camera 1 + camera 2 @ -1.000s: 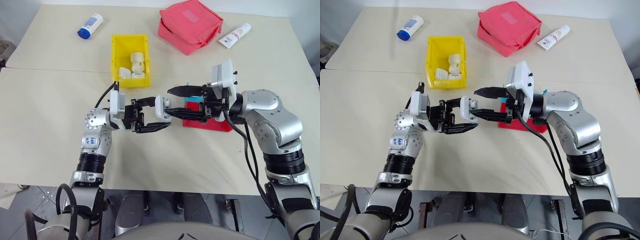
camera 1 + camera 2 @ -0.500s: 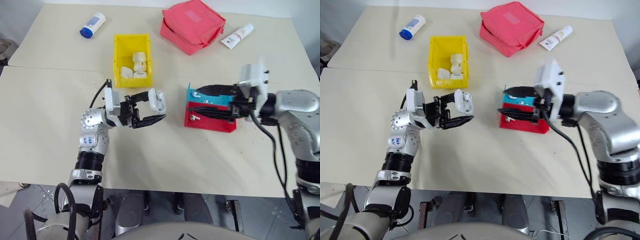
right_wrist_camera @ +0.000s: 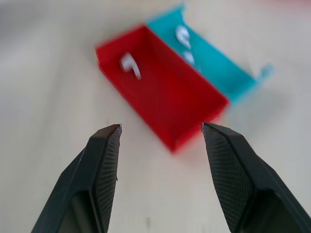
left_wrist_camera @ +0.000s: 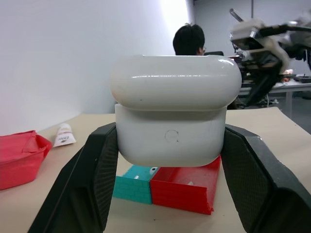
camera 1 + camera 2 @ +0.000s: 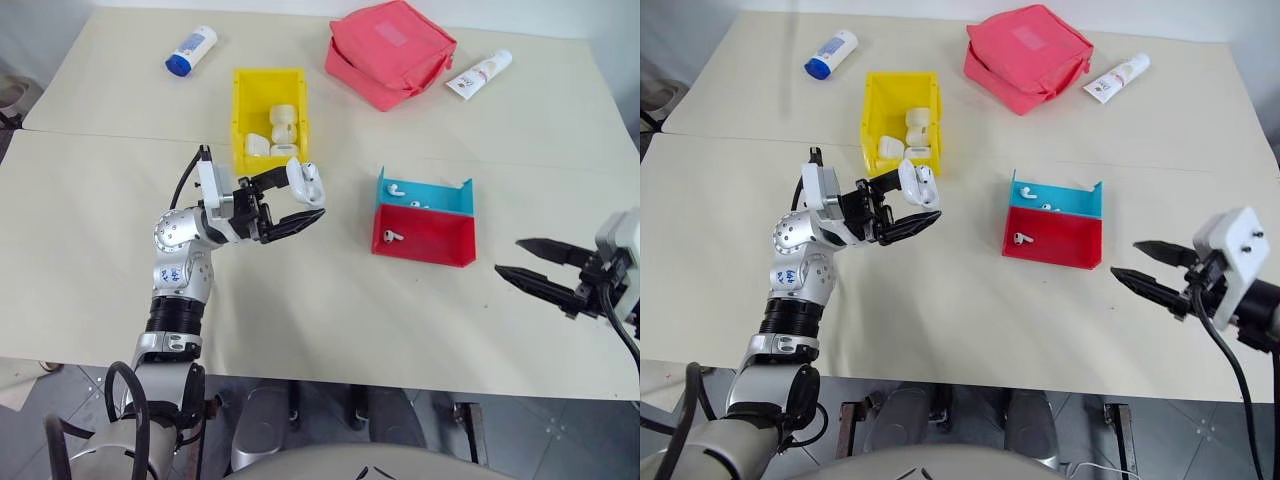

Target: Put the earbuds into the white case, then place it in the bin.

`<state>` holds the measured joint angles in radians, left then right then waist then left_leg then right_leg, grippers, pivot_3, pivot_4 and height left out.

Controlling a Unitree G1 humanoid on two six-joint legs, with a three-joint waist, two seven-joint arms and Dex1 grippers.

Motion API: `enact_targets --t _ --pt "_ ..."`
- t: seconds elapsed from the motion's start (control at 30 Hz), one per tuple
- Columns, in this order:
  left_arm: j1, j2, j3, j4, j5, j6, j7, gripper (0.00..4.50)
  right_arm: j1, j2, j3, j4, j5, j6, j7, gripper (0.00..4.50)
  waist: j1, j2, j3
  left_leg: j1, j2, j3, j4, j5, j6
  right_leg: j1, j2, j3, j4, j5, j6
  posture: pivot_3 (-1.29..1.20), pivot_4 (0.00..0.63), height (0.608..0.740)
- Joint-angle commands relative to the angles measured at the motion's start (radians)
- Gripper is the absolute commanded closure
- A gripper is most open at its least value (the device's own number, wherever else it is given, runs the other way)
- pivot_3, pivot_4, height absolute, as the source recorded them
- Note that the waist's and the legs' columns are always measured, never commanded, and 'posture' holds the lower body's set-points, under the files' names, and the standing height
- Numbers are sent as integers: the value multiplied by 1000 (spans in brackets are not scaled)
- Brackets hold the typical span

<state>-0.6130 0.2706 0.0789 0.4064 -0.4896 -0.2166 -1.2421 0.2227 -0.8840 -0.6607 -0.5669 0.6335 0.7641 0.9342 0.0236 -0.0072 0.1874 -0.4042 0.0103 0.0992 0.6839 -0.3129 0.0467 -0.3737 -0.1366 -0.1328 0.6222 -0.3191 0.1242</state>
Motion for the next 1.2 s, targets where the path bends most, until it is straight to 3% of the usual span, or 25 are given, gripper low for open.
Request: enact_targets --t 0.03,0.27,0.53,0.67,0.83,1.2 --pt "-17 4 7 -30 -7 6 12 1727 11 16 -57 -54 37 12 -39 1744 -2 0 0 0 1 0 0 0 0 0 0 0 0 0 0 0 150 740" --pt "-2 15 12 -60 -6 12 38 1727 -135 -40 48 -70 77 92 -146 1744 -2 0 0 1 1 0 0 0 -1 0 1 1 0 0 0 0 150 740" --pt "72 33 10 -165 -10 48 83 1727 -547 -115 389 56 26 234 -272 1744 -4 0 0 0 1 0 0 0 -1 -1 0 1 0 0 0 0 150 740" --pt "124 48 14 -234 -9 66 117 1727 -880 -72 737 299 -124 346 -286 1744 -19 0 0 0 1 1 0 1 0 -1 -1 1 0 0 0 0 150 740" --pt "187 60 23 -318 -11 85 165 1727 -1092 -5 952 523 -285 256 -226 1744 -26 0 0 -2 0 -1 -1 1 -1 -2 -1 -1 0 0 -1 0 150 740" --pt "270 72 16 -431 -20 112 207 1727 -1314 199 1100 817 -454 121 -83 1744 -29 1 0 -2 0 0 -1 1 0 -3 -1 -1 1 0 0 0 150 740"
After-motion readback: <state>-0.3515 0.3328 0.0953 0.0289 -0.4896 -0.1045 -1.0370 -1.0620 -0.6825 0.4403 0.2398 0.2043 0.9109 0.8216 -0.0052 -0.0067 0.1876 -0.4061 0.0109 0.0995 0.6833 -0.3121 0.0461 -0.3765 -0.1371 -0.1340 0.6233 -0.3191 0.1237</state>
